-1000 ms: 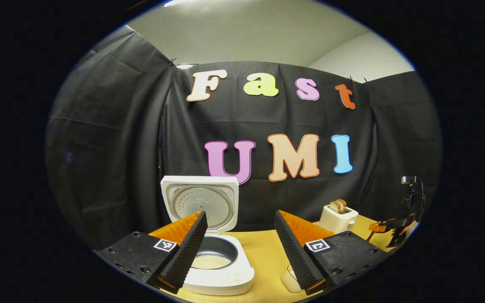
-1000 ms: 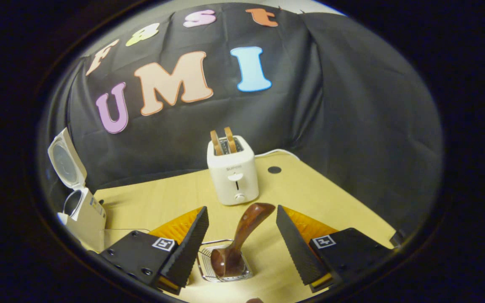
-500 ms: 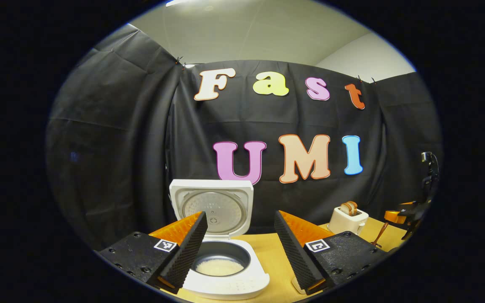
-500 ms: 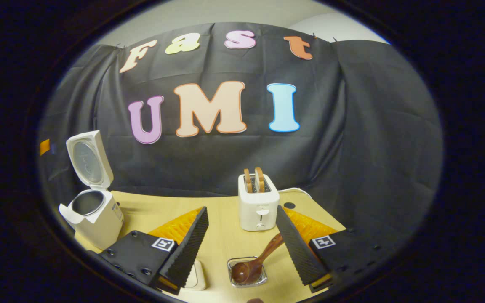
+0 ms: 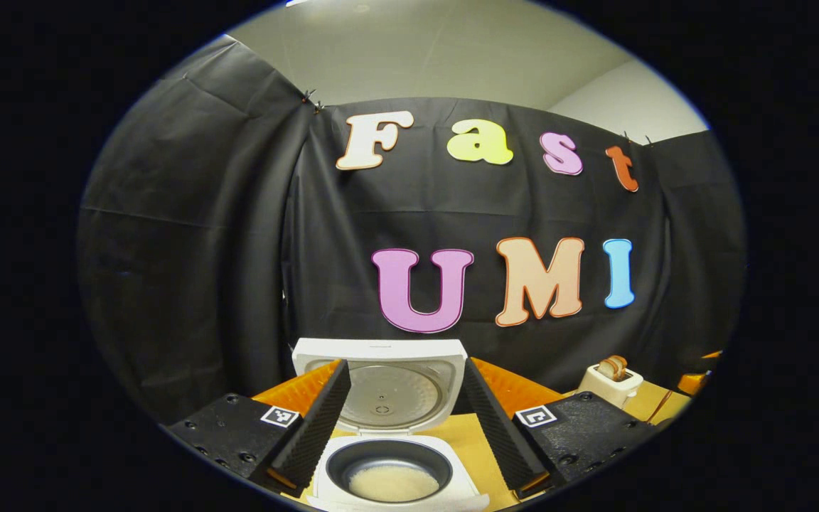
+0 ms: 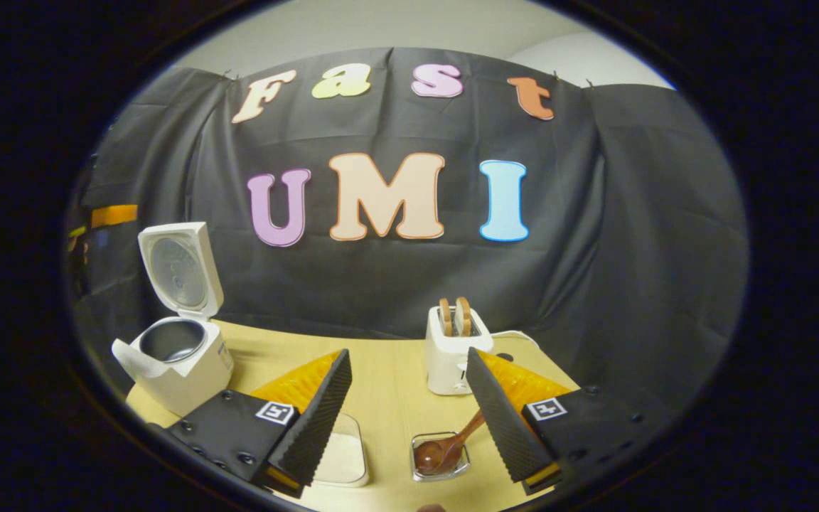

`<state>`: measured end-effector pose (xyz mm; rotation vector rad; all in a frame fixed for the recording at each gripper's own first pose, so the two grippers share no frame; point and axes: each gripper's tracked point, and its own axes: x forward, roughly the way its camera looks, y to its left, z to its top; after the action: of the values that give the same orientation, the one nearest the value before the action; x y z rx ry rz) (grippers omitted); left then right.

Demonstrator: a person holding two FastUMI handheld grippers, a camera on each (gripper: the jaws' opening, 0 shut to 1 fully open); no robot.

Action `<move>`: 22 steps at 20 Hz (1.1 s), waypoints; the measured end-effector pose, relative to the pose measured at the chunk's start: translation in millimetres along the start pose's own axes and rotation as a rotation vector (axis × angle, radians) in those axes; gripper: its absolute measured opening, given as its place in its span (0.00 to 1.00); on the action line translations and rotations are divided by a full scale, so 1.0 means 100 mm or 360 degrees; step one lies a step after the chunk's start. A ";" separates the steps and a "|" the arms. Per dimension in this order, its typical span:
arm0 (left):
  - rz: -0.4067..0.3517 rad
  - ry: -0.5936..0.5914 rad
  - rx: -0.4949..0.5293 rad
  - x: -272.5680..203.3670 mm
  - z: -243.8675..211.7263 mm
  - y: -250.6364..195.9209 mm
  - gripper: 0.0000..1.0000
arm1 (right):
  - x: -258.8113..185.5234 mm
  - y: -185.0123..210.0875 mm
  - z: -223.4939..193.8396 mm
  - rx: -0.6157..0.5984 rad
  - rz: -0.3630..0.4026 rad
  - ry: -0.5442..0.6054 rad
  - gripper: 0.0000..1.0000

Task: Close the left gripper, press the button to open the rice cooker; take a wooden spoon from the chopstick holder with the right hand, scoop a spoonful of rice and pour it into the rice cooker, then put the wooden spoon back into the chopstick holder.

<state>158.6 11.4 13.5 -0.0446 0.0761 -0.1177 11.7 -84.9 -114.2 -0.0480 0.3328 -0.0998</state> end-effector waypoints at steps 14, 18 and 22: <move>0.0023 -0.0034 0.0001 1.31 0.22 0.34 0.93 | -0.23 -0.40 -0.10 -0.0024 -0.0204 0.0034 1.00; 0.0019 0.0073 0.0015 1.56 -0.06 0.34 0.93 | -0.26 -0.49 -0.13 -0.0017 -0.0244 0.0054 1.00; 0.0020 0.0173 0.0002 1.57 -0.24 0.27 0.95 | -0.22 -0.49 -0.10 -0.0024 -0.0250 0.0043 1.00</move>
<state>315.5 18.3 -23.0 -0.0367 0.1850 -0.1077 -17.1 -131.8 -113.6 -0.0880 0.3563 -0.2539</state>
